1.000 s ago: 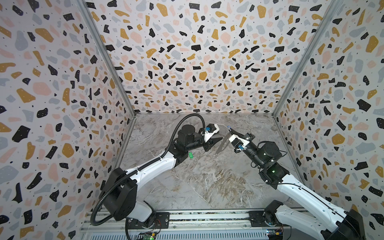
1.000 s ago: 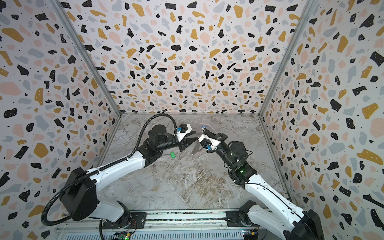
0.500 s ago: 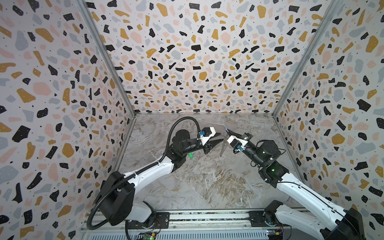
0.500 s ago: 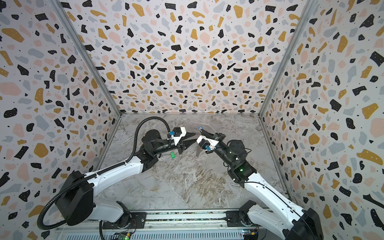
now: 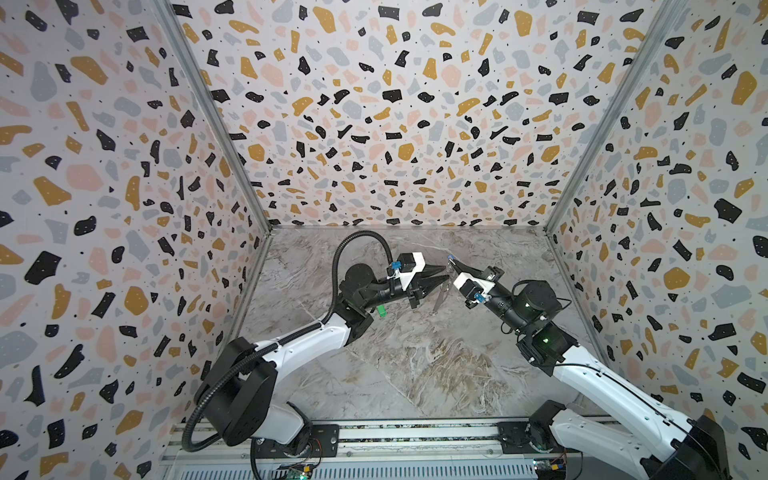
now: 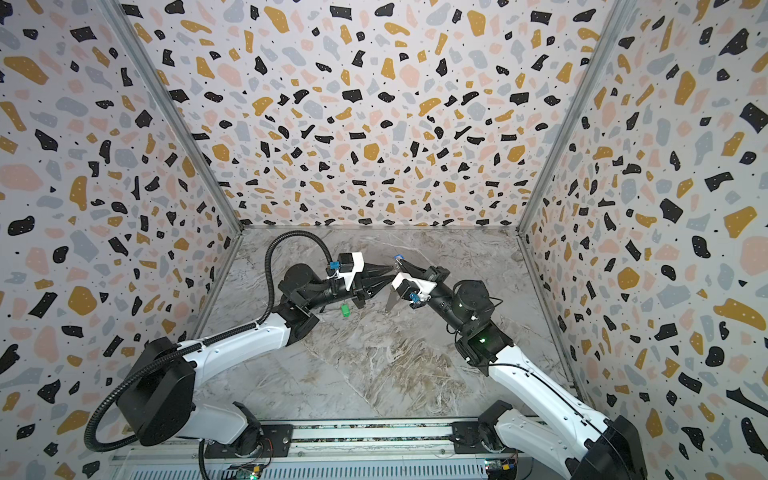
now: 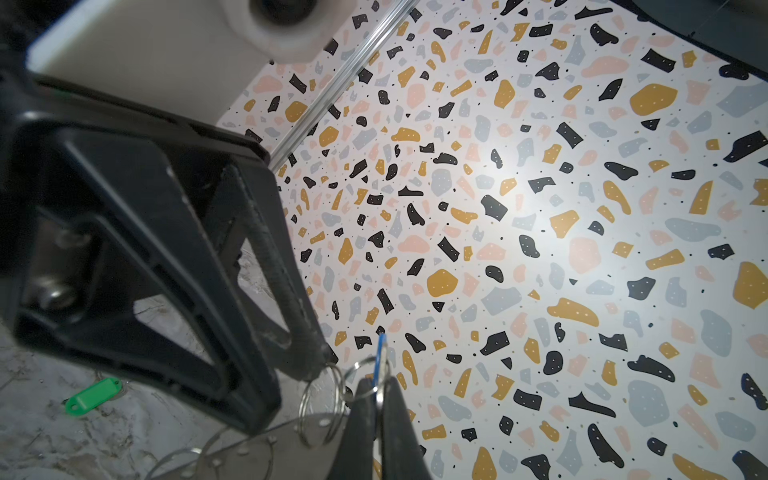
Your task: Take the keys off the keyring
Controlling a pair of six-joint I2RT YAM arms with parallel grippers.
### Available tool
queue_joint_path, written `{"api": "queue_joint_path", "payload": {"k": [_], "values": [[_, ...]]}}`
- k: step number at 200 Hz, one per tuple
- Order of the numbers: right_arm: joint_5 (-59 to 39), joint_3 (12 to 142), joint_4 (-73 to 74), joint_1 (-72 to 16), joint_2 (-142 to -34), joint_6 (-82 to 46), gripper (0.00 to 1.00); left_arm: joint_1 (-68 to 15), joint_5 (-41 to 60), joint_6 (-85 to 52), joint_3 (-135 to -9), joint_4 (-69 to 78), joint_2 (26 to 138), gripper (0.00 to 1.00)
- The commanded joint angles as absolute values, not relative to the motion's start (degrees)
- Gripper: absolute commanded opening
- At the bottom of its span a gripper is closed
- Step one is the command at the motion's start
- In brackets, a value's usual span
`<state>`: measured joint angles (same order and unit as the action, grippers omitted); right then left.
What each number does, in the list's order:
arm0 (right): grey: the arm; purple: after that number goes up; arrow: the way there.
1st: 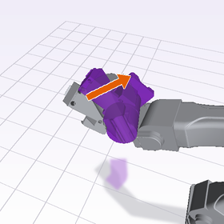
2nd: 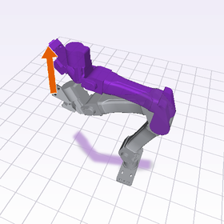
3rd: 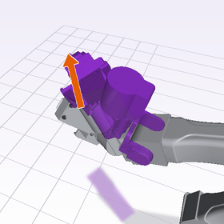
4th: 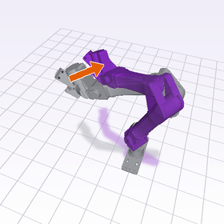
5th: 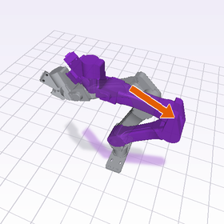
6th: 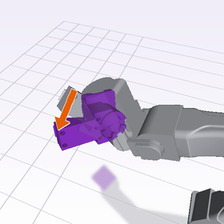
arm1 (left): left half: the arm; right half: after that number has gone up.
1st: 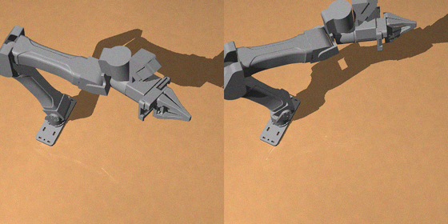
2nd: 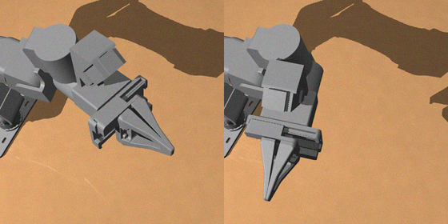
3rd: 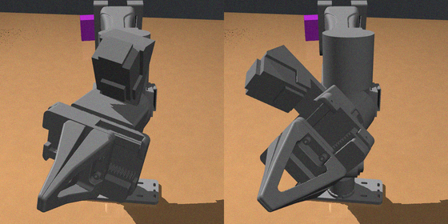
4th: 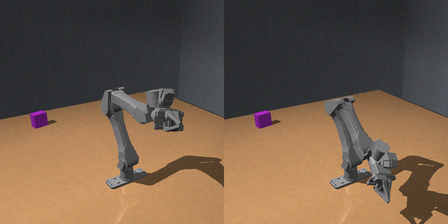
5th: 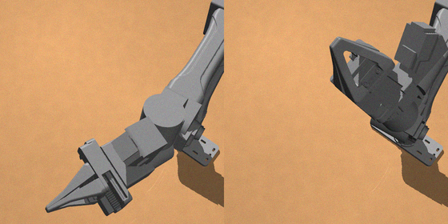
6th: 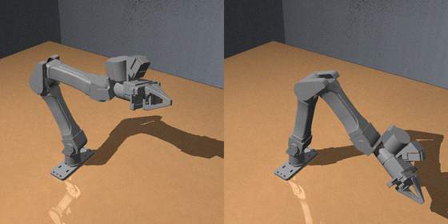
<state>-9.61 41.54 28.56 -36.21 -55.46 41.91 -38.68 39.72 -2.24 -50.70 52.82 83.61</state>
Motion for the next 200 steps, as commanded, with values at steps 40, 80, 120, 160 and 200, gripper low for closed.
{"api": "queue_joint_path", "payload": {"k": [40, 80, 120, 160, 200], "values": [[-9.0, 44.4, 30.8, -37.2, -54.4, 44.0, 0.0, -38.4, 42.7, -5.3, -52.9, 57.3, 85.5, 0.24], [-8.2, 44.3, 30.7, -37.4, -54.3, 44.7, 0.0, -38.2, 41.6, -3.4, -51.9, 54.1, 83.1, 0.26], [-8.6, 43.9, 29.7, -37.3, -55.1, 45.1, 0.0, -37.6, 38.2, 13.1, -54.5, 28.6, 75.5, 0.3], [-10.3, 42.6, 31.3, -37.1, -54.7, 44.8, 0.0, -36.6, 35.5, 15.0, -53.7, 27.5, 73.9, 0.3], [-12.0, 41.9, 32.2, -36.9, -54.4, 44.1, 0.0, -36.3, 37.8, 9.9, -54.0, 35.9, 77.9, 0.33]]}}
